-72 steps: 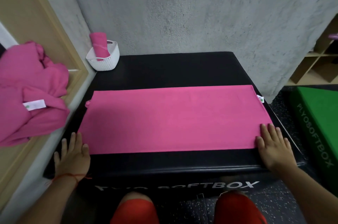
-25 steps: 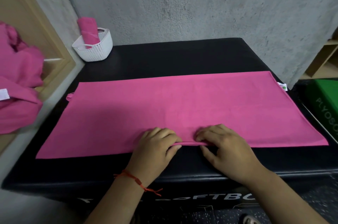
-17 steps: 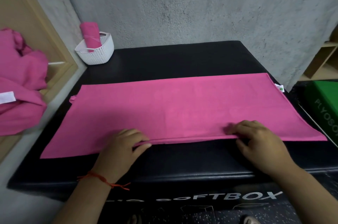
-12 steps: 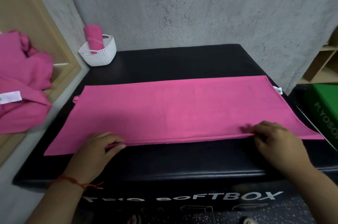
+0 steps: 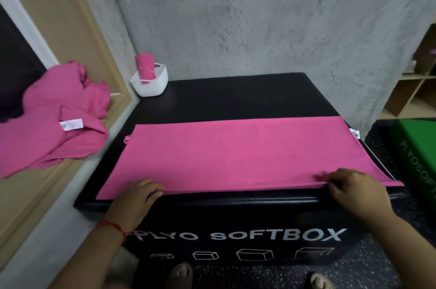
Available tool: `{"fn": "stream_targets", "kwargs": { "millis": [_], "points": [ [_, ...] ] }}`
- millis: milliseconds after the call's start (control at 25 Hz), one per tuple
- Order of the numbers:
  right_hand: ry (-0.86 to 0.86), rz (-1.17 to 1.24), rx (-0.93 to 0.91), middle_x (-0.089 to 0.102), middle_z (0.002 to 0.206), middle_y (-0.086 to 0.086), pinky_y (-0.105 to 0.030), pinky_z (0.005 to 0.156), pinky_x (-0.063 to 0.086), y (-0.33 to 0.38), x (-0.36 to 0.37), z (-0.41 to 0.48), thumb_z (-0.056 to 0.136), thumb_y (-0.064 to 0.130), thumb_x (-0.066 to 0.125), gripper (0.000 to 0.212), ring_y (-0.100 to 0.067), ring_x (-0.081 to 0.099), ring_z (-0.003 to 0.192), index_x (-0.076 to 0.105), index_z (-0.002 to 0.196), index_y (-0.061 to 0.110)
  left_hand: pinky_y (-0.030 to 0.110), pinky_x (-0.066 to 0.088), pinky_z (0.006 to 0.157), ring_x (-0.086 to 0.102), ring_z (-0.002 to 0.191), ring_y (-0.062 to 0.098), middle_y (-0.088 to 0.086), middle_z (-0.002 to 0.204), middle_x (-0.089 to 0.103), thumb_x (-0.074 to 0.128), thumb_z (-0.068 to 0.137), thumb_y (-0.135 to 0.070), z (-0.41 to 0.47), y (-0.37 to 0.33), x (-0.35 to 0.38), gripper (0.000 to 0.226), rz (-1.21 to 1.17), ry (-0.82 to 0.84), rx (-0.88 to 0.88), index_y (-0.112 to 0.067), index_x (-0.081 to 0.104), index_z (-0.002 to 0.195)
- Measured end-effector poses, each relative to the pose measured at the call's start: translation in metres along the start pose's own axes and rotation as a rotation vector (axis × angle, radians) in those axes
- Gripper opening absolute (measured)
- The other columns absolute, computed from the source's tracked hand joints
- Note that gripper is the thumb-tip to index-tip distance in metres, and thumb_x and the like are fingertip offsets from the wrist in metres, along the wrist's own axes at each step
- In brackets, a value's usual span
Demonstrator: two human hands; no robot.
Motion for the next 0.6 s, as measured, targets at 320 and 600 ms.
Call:
{"fn": "stream_targets", "kwargs": {
  "millis": [320,600],
  "points": [
    [-0.038,-0.184,-0.107,0.070,0.090,0.006,-0.044,0.072,0.053,-0.005,-0.033,-0.002,0.078,0.011,0.072,0.030,-0.031,0.070,0.081,0.074,0.100,0.031,0.045,0.050,0.072,0.065,0.082,0.027,-0.005,0.089,0.067,0.038,0.101,-0.046,-0.004,0.014,-0.053,0.035,0.345,-0.172,0.018,-0.026,0.067,0.095],
    [-0.116,-0.300,-0.181,0.067,0.097,-0.001,-0.045,0.076,0.045,0.006,-0.068,0.068,0.072,0.011,0.069,0.039,-0.033,0.065,0.087,0.067,0.109,0.025,0.046,0.044,0.071,0.061,0.080,0.028,-0.005,0.083,0.061,0.039,0.100,-0.052,0.075,0.024,-0.098,0.034,0.349,-0.240,0.054,-0.026,0.057,0.087]
  ]
}}
Point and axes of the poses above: each hand's wrist, its own z-axis towards the middle knuckle, its own x-axis out of the palm, y = z × x, the point moved 6 cm from there along z, towards the middle knuckle
